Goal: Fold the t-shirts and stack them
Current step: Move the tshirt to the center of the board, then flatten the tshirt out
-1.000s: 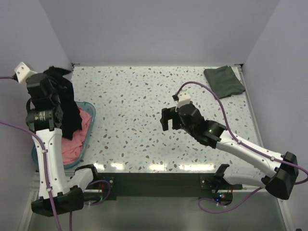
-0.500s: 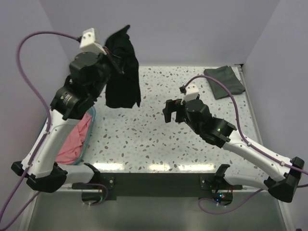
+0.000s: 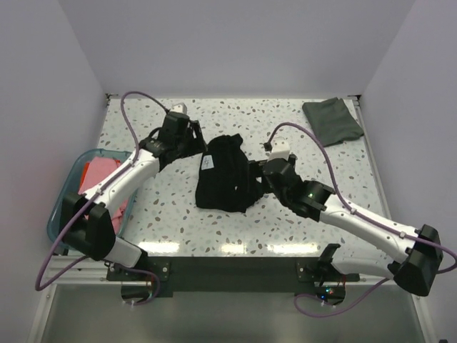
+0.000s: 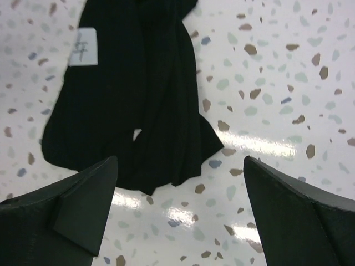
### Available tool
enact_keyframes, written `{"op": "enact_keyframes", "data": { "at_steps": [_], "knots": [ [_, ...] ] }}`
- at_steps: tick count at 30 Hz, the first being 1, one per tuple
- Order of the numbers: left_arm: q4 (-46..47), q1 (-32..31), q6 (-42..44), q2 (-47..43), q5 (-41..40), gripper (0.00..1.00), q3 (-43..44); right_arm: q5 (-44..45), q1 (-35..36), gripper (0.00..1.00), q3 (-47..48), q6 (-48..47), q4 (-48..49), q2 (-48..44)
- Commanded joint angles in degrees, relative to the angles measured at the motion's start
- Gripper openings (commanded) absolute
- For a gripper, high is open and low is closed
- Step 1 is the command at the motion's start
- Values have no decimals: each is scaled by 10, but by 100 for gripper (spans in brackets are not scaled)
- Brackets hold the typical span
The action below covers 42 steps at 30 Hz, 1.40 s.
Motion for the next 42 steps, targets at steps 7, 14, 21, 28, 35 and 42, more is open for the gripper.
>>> {"op": "enact_keyframes", "data": {
  "at_steps": [7, 14, 21, 28, 35, 42],
  "knots": [
    [32, -152, -38, -78, -47, 57, -177, 20, -14, 94, -49, 41, 43, 79],
    [72, -240, -18, -38, -53, 56, -185, -55, -71, 70, -46, 50, 106, 165],
    [112, -246, 13, 38, -79, 61, -131, -86, -76, 61, -27, 63, 126, 217],
    [95, -244, 11, 109, -125, 56, -75, -95, -76, 45, -40, 80, 128, 235],
    [100, -237, 11, 142, -130, 30, -68, -79, -92, 12, -26, 73, 99, 234],
    [88, -198, 15, 93, -140, 8, -75, -76, -131, 0, -21, 57, 80, 212]
  ]
}}
